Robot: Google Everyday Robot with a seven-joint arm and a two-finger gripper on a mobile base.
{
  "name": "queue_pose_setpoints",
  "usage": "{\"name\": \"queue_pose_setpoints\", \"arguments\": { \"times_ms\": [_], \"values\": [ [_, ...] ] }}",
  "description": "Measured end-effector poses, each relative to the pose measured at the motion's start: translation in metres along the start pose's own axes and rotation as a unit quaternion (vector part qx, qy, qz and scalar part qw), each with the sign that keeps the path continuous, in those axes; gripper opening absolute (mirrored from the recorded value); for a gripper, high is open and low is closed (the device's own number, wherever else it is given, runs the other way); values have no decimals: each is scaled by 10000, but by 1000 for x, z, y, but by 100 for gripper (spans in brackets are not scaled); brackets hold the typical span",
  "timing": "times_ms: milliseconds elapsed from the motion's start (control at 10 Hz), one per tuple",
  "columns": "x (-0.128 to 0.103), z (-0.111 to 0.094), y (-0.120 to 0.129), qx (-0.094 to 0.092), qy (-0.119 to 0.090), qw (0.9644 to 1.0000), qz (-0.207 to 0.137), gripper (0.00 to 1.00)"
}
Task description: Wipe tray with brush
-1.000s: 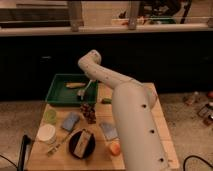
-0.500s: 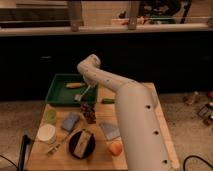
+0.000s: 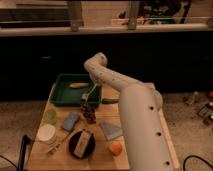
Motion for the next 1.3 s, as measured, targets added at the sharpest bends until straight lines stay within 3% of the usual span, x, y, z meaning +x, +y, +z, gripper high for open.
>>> {"name": "queue_pose_setpoints", "arguments": {
  "times_ms": [300,900,1300],
  "values": [
    [20,-4,-2,77,97,9996,234,0],
    [26,-10,-13,224,105,9991,343,0],
    [10,-11,-32,325,11,9993,177,0]
  ]
}}
